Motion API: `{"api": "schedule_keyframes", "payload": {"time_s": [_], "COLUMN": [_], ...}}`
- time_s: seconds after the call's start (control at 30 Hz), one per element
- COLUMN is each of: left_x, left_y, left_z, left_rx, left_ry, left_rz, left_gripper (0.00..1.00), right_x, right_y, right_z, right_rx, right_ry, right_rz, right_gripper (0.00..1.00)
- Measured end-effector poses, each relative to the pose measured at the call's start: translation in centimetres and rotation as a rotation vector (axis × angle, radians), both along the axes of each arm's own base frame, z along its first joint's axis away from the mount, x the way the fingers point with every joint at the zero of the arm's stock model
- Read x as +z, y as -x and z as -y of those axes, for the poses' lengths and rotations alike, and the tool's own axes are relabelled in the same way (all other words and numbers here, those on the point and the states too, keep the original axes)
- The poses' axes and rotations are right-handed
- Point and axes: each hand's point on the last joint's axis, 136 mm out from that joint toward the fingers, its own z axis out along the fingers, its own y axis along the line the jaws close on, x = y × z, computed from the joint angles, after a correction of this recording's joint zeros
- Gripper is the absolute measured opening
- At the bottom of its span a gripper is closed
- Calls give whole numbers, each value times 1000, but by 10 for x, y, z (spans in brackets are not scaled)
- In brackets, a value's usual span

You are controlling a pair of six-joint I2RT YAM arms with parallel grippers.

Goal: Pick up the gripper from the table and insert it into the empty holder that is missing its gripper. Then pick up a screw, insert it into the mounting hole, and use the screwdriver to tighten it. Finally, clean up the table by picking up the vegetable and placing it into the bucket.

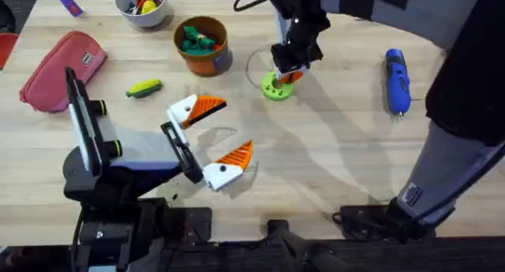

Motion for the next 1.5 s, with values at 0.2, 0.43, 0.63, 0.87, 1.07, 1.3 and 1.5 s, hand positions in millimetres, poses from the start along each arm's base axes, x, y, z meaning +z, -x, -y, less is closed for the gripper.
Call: {"api": "schedule_keyframes", "payload": {"time_s": [0.2,0.43,0.63,0.87,1.07,1.3,1.5], "left_x": [0,0,0,0,0,0,0], "left_y": [0,0,0,0,0,0,0], "left_z": [0,0,0,0,0,0,0], "left_rx": [0,0,0,0,0,0,0], "left_ry": [0,0,0,0,0,0,0], "left_rz": [0,0,0,0,0,0,0], "left_gripper": [986,988,985,986,987,987,988], "right_x": [0,0,0,5,40,80,120], "right_y": [0,-2,-2,-2,0,13,36], "right_z": [0,0,1,0,-10,-20,-18], "right_rx": [0,-1,-1,6,29,68,122], "right_ry": [0,-1,6,15,-24,-66,-67], "right_rz": [1,7,11,28,107,179,186], "right_gripper": [6,6,6,6,6,6,6]}}
